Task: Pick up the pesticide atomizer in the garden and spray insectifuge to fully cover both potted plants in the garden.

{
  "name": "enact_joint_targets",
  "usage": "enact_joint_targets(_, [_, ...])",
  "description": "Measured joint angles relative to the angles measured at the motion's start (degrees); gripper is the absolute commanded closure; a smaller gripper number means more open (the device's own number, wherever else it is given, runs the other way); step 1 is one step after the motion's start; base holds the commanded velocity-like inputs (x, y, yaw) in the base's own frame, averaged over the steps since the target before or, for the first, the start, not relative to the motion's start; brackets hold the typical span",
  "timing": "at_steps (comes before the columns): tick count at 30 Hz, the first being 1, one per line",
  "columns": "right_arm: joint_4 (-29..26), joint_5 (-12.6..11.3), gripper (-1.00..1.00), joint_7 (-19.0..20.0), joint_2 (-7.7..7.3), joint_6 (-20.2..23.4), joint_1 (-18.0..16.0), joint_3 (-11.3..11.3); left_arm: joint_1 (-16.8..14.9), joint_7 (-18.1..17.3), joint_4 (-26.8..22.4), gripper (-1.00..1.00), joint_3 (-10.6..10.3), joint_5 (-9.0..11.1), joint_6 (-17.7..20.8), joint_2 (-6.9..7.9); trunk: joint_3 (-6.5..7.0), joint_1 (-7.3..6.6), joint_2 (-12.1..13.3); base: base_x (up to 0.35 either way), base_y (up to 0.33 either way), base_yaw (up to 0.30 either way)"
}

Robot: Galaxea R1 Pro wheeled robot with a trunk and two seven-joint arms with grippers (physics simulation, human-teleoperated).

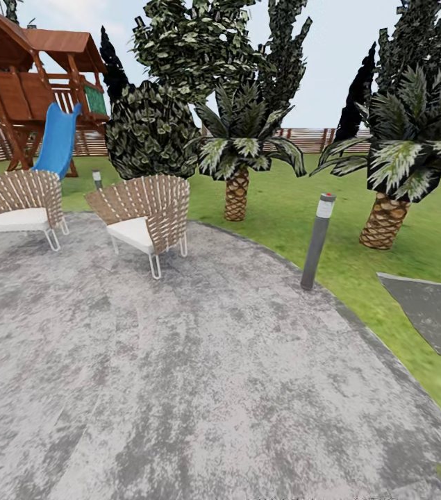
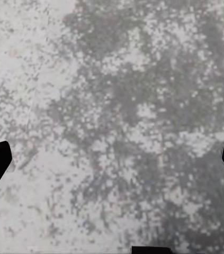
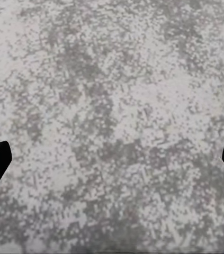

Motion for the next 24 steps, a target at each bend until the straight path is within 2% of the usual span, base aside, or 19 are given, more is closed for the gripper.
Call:
enact_joint_targets(6, [0.0, 0.0, -1.0, 0.0, 0.0, 0.0, 0.0, 0.0, 0.06, -0.04, 0.01, -1.0, -0.02, 0.0, -0.07, -0.02, 0.0, 0.02, 0.0, -0.109, 0.0, -0.3])
enact_joint_targets(15, [0.01, 0.13, -1.0, 0.0, 0.06, -0.01, -0.01, 0.13, 0.08, -0.08, -0.01, -1.0, -0.07, -0.01, -0.05, -0.03, 0.0, 0.04, 0.0, -0.319, 0.0, -0.131])
enact_joint_targets(24, [0.0, 0.09, -1.0, 0.0, 0.09, 0.0, 0.0, 0.09, 0.07, -0.04, 0.01, -1.0, -0.06, 0.0, -0.02, -0.03, 0.0, 0.03, 0.0, -0.332, 0.0, -0.271])
